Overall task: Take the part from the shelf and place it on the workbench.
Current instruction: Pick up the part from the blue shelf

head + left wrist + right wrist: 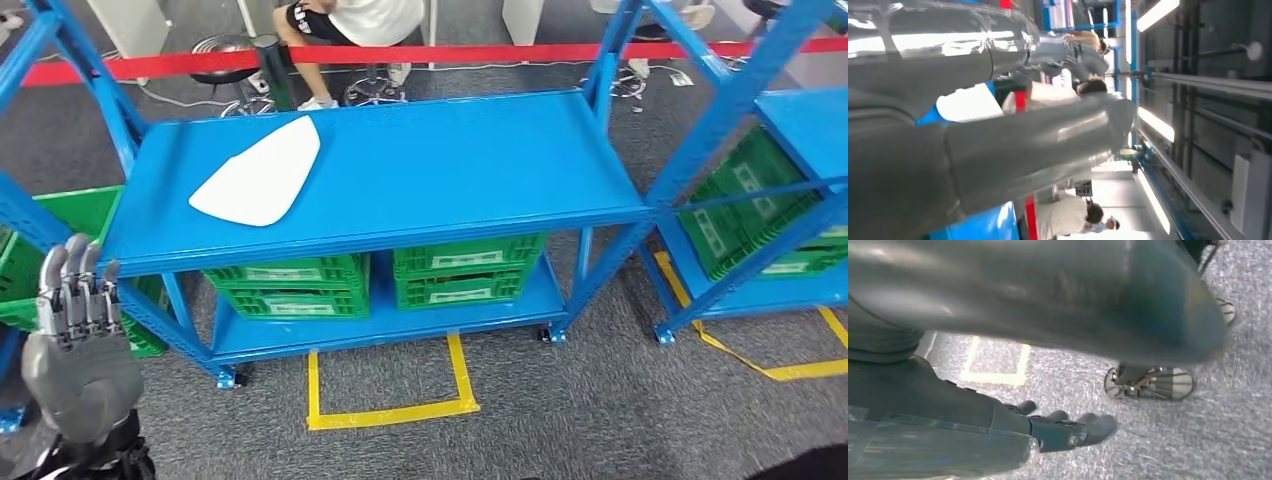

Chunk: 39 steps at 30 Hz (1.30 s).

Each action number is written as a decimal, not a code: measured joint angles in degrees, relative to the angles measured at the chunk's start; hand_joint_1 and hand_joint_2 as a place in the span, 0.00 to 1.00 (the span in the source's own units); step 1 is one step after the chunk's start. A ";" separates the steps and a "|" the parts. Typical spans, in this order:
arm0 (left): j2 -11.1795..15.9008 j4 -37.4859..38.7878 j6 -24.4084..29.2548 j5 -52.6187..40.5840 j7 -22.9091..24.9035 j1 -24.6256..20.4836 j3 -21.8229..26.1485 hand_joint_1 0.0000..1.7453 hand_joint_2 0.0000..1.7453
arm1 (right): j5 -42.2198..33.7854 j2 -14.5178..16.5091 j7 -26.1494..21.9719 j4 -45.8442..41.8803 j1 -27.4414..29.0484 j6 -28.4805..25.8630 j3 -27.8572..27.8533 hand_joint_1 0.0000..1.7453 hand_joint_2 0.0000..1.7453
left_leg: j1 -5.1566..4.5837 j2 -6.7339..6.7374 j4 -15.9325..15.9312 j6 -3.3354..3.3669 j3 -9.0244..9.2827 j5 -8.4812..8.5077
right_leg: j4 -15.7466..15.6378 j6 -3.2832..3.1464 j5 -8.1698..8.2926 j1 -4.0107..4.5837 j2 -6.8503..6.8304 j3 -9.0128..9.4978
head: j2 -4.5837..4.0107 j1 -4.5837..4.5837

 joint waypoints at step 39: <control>0.28 0.29 0.28 -1.16 1.17 0.14 -0.56 0.00 0.00 | 0.56 0.69 0.13 0.07 0.04 -0.02 1.01 0.00 0.00 | -0.86 -0.40 -4.17 0.35 7.89 -4.10 | 1.03 -0.86 5.82 0.69 -0.63 -7.11 | 0.00 1.09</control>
